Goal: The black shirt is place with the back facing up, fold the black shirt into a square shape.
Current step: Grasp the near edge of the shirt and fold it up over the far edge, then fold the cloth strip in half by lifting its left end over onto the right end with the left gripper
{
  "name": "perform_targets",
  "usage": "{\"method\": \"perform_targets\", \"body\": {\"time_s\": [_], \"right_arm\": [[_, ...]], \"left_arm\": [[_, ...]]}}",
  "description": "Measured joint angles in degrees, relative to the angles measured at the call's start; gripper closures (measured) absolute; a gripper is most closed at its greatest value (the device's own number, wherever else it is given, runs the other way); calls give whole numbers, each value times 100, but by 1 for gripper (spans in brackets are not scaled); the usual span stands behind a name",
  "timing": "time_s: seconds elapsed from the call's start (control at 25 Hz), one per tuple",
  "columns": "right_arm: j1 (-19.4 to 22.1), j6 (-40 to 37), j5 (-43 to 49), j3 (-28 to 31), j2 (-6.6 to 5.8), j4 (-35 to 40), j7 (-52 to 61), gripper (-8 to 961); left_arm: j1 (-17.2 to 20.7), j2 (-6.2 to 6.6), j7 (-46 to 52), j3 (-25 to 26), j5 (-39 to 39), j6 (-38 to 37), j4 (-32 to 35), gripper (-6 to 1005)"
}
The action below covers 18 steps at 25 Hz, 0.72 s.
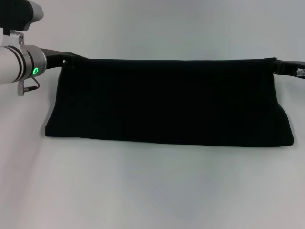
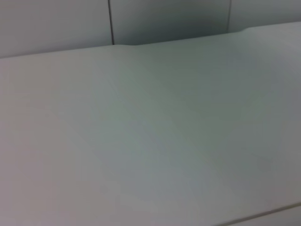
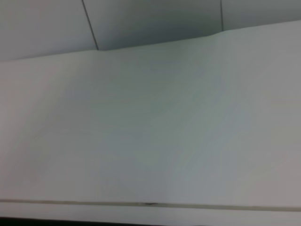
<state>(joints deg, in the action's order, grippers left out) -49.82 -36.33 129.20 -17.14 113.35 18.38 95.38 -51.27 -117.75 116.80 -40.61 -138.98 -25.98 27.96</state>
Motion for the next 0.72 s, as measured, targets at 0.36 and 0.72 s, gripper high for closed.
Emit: {"method": "perform_targets", "body": {"time_s": [0.36,0.72], "right_arm": [[79,78,-13,-146,25,62,7,736],[376,-940,-15,-150,-189,321,651,406]], "left_arm": [[67,-34,120,138,7,450,-198,831],[251,133,655,662,4,-423,78,505]]}}
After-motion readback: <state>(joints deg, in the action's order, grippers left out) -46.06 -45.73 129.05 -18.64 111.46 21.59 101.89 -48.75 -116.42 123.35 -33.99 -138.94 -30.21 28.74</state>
